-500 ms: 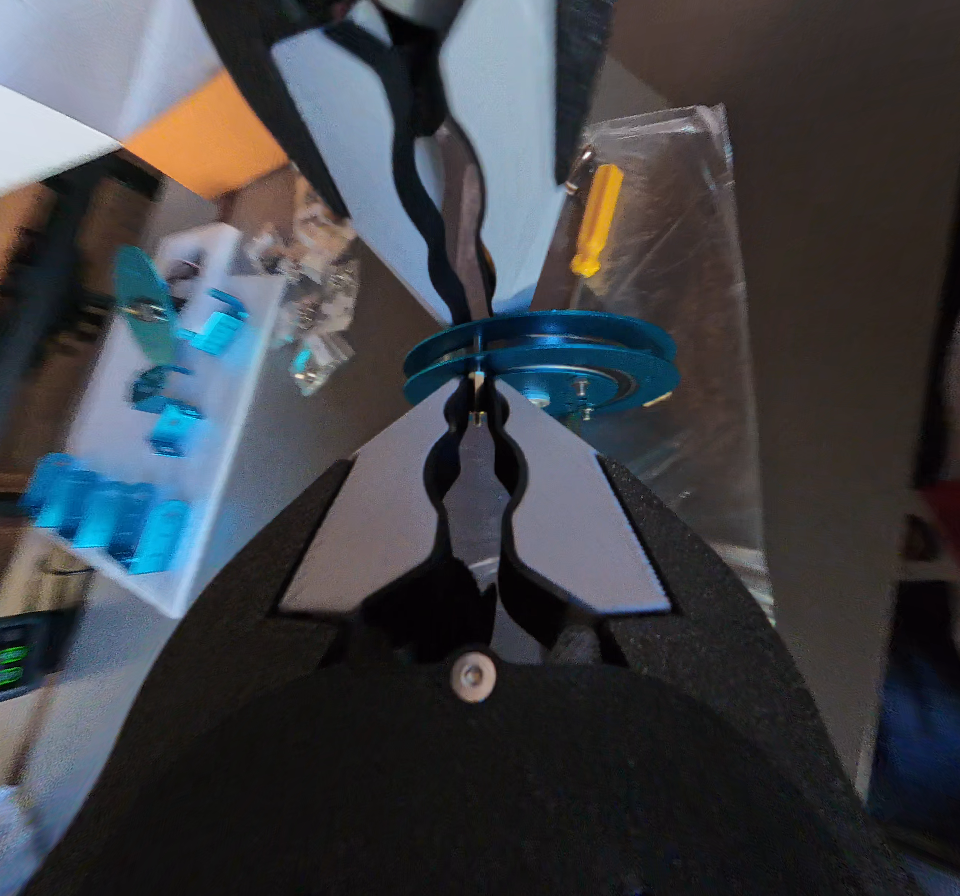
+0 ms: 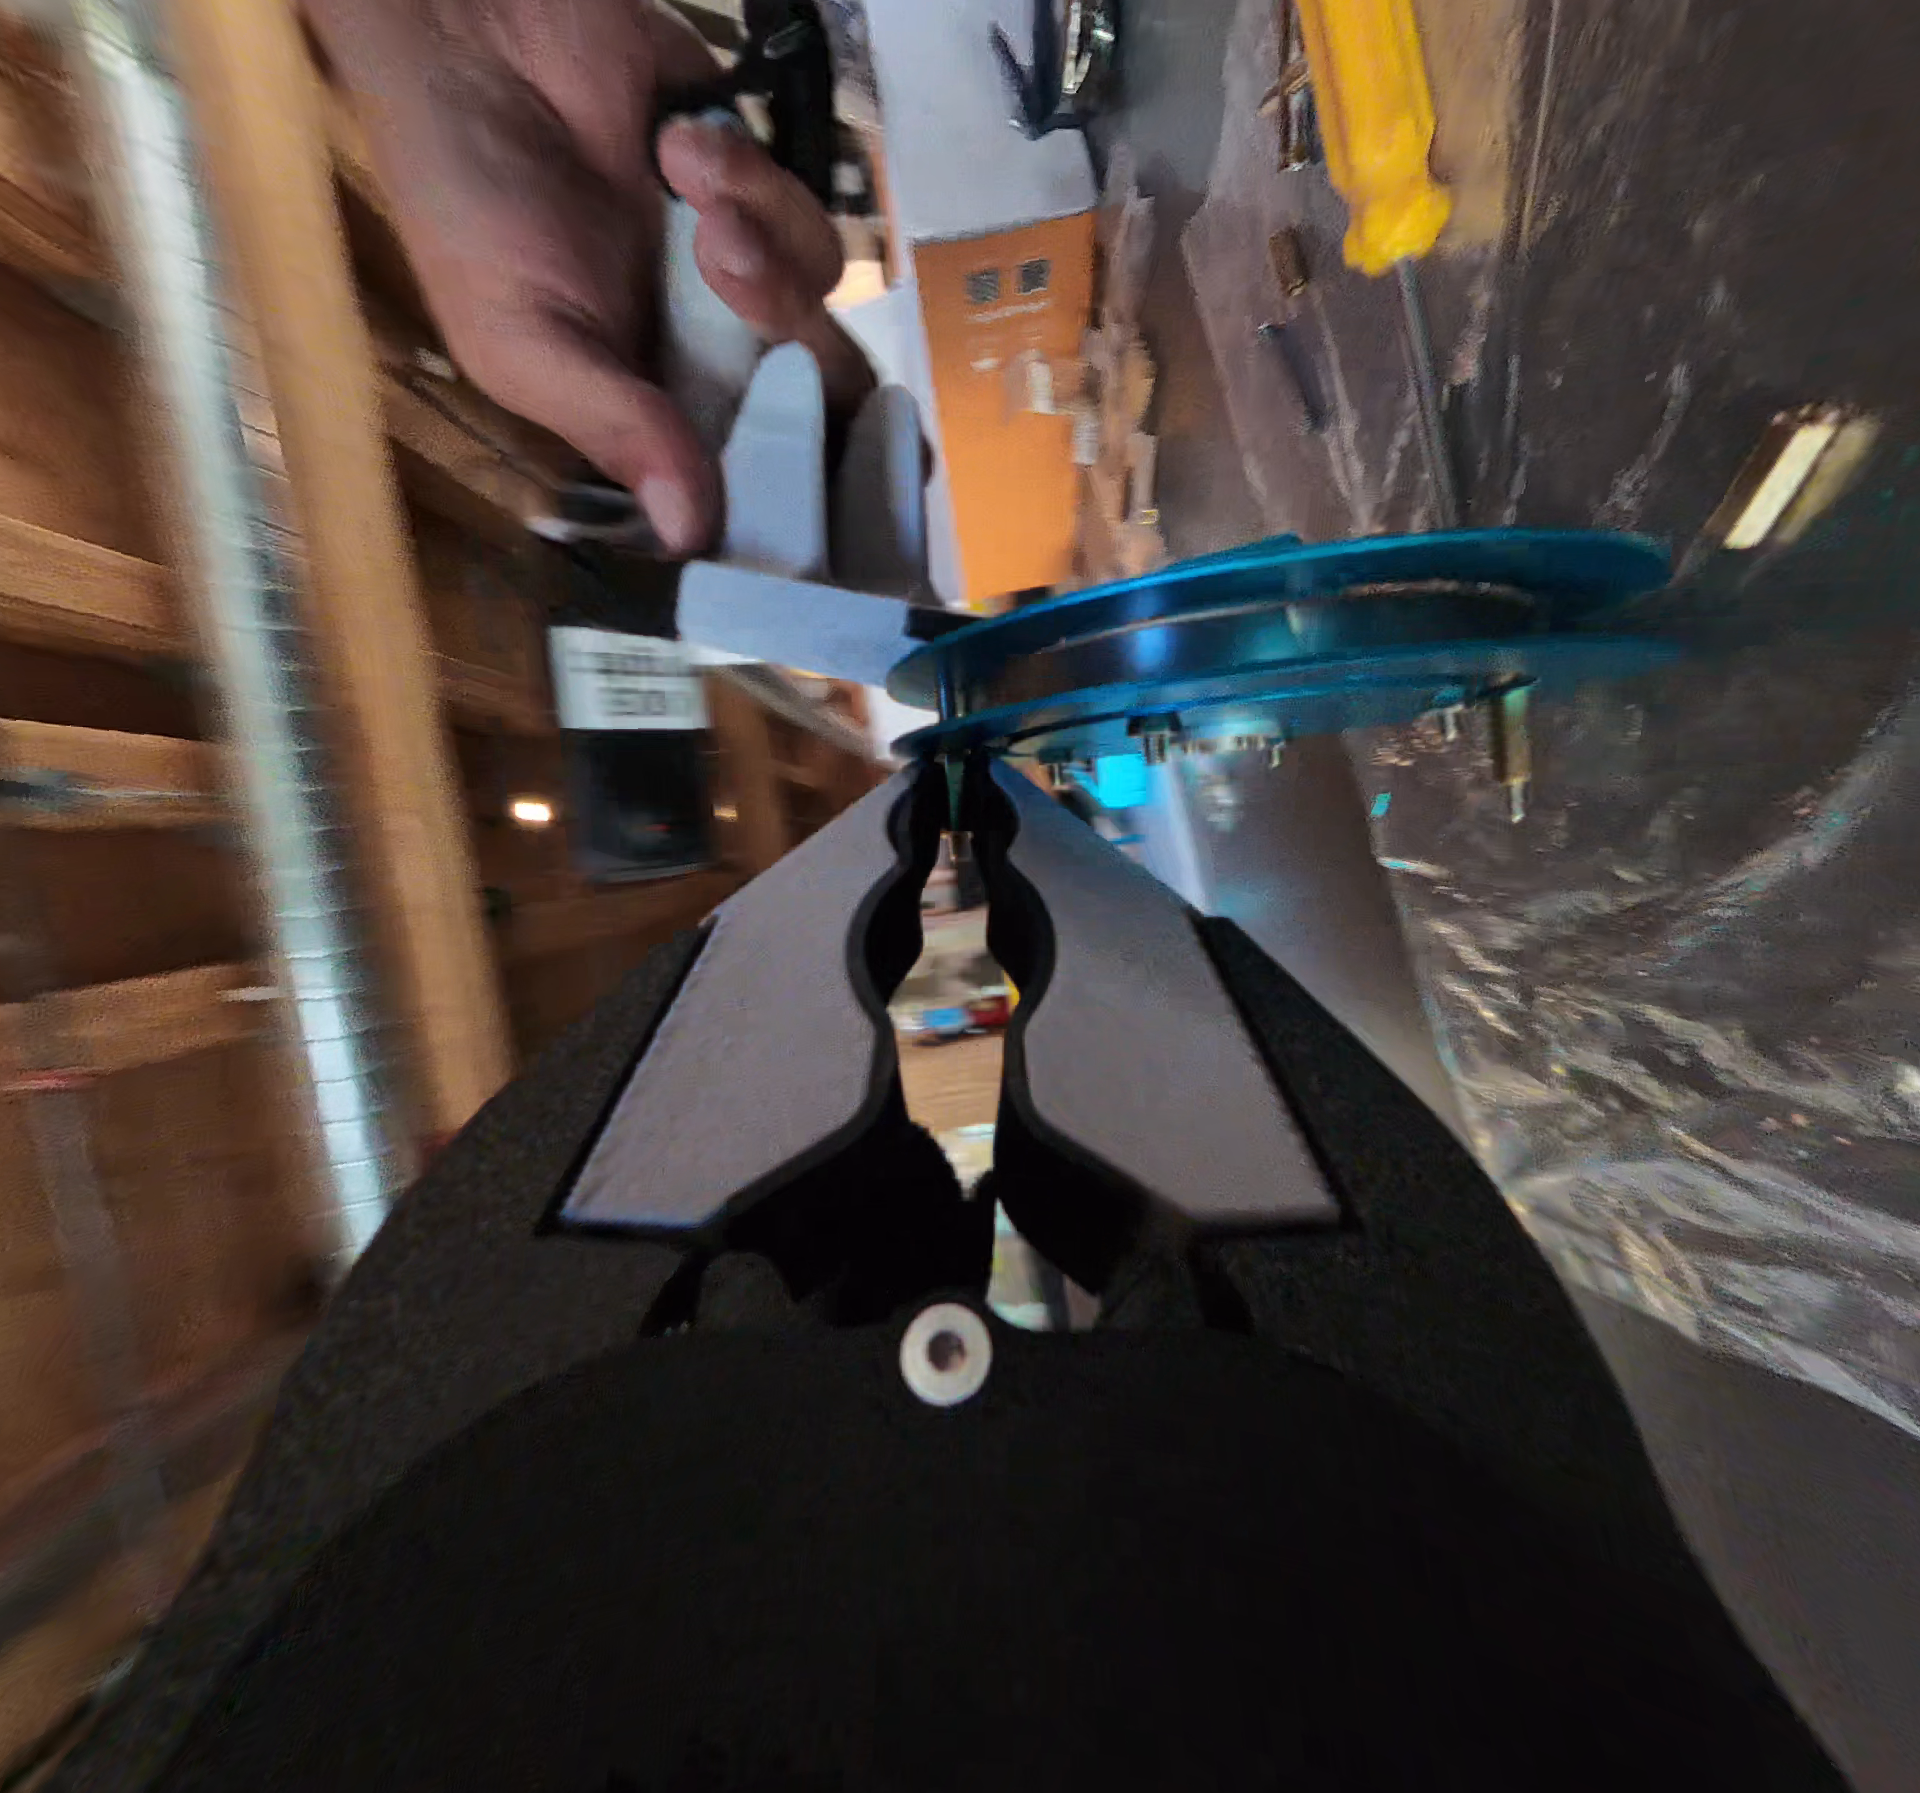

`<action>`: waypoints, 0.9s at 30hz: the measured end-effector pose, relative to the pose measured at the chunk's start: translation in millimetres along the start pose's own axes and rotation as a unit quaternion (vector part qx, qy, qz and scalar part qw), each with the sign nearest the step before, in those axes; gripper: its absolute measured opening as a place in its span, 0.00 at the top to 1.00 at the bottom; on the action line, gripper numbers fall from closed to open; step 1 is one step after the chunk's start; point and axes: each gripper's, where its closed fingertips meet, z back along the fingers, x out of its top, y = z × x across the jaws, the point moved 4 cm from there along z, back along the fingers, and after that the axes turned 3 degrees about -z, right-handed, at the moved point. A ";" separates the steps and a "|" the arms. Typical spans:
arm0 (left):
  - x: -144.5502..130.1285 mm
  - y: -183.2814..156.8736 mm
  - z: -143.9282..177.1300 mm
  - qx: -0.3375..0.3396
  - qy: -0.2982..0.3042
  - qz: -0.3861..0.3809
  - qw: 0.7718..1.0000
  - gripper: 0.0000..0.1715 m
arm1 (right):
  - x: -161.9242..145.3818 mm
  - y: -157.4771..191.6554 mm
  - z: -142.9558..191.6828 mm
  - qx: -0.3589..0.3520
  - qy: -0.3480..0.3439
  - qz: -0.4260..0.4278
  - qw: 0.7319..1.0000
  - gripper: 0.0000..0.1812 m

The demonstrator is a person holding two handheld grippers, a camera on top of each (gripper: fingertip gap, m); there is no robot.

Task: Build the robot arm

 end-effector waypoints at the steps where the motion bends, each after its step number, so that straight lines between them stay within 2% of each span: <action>1: -0.4 -1.3 -0.7 0.020 0.006 -0.014 1.000 0.99 | 0.2 -3.0 0.3 0.066 -0.013 -0.058 0.996 1.00; 3: -1.1 -1.0 -2.4 0.023 0.003 0.001 1.000 0.99 | -1.4 -6.1 0.7 0.134 -0.018 -0.097 0.986 0.99; 4: -3.2 -0.8 -3.8 0.008 0.007 0.026 1.000 0.98 | -0.5 -7.3 1.8 0.130 -0.025 -0.093 0.987 0.99; 6: -6.8 -0.4 -5.4 -0.030 0.001 0.084 0.996 0.98 | 2.0 -7.7 4.2 0.064 -0.038 -0.038 0.996 0.98; 8: -7.9 2.3 -4.9 -0.101 -0.014 0.184 0.978 0.98 | -1.7 -2.4 3.3 -0.020 -0.035 0.037 0.998 0.94; 10: -13.8 4.0 -6.3 -0.167 -0.021 0.266 0.949 0.98 | -9.2 1.0 3.8 -0.109 -0.029 0.103 0.988 0.89; 13: -24.0 4.3 -7.5 -0.241 -0.028 0.355 0.903 0.97 | -13.7 13.6 7.2 -0.174 -0.100 0.188 0.961 0.79; 14: -26.2 4.6 -7.5 -0.262 -0.028 0.376 0.888 0.97 | -14.3 17.0 7.7 -0.187 -0.128 0.194 0.954 0.73; 17: -31.5 6.0 -10.0 -0.322 -0.012 0.437 0.840 0.97 | -15.1 22.1 5.1 -0.247 -0.219 0.167 0.929 0.65; 19: -35.7 5.9 -14.9 -0.352 -0.002 0.476 0.806 0.97 | -13.0 24.0 -5.6 -0.301 -0.284 0.164 0.896 0.64; 21: -39.2 6.0 -21.0 -0.387 0.002 0.529 0.755 0.98 | -11.9 16.8 -15.0 -0.391 -0.314 0.152 0.852 0.64; 24: -41.4 7.0 -30.3 -0.441 -0.007 0.590 0.677 0.97 | -4.2 4.2 -25.5 -0.477 -0.358 0.132 0.792 0.68; 25: -41.7 7.1 -33.2 -0.452 -0.008 0.599 0.661 0.97 | -2.7 -2.6 -26.5 -0.500 -0.355 0.117 0.781 0.69; 27: -44.1 6.8 -38.9 -0.456 -0.003 0.606 0.652 0.97 | -1.1 -3.7 -21.5 -0.505 -0.384 0.097 0.767 0.80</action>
